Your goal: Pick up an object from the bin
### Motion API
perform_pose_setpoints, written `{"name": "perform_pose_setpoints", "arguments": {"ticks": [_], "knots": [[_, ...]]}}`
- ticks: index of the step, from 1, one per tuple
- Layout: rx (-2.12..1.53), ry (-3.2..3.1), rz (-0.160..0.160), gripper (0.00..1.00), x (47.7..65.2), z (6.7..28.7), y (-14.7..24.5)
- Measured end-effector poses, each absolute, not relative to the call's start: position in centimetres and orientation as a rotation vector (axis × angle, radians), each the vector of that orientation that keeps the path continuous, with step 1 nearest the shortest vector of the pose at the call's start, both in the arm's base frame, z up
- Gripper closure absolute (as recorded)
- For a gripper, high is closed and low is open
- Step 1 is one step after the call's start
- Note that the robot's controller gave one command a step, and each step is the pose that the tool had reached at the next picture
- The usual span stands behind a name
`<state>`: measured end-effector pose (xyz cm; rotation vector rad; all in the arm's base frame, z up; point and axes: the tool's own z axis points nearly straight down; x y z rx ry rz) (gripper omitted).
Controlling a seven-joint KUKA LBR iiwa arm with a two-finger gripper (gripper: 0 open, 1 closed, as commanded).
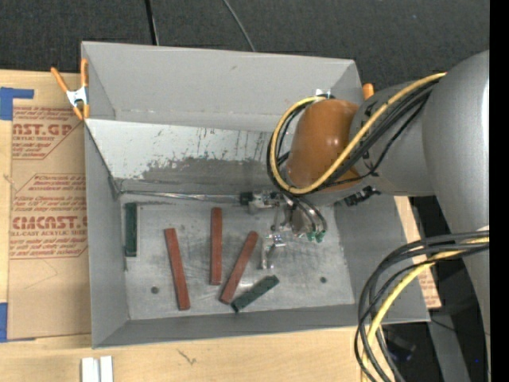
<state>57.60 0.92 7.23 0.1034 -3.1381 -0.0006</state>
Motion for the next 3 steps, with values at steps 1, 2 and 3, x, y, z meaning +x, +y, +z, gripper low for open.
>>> {"name": "perform_pose_setpoints", "arguments": {"ticks": [1,2,3], "knots": [[0.612,-3.081,0.006,1.0,53.2,7.3,3.8],[0.611,-3.081,0.005,1.0,53.2,7.3,3.8],[0.536,-3.099,0.001,1.0,54.6,20.6,3.1]]}}
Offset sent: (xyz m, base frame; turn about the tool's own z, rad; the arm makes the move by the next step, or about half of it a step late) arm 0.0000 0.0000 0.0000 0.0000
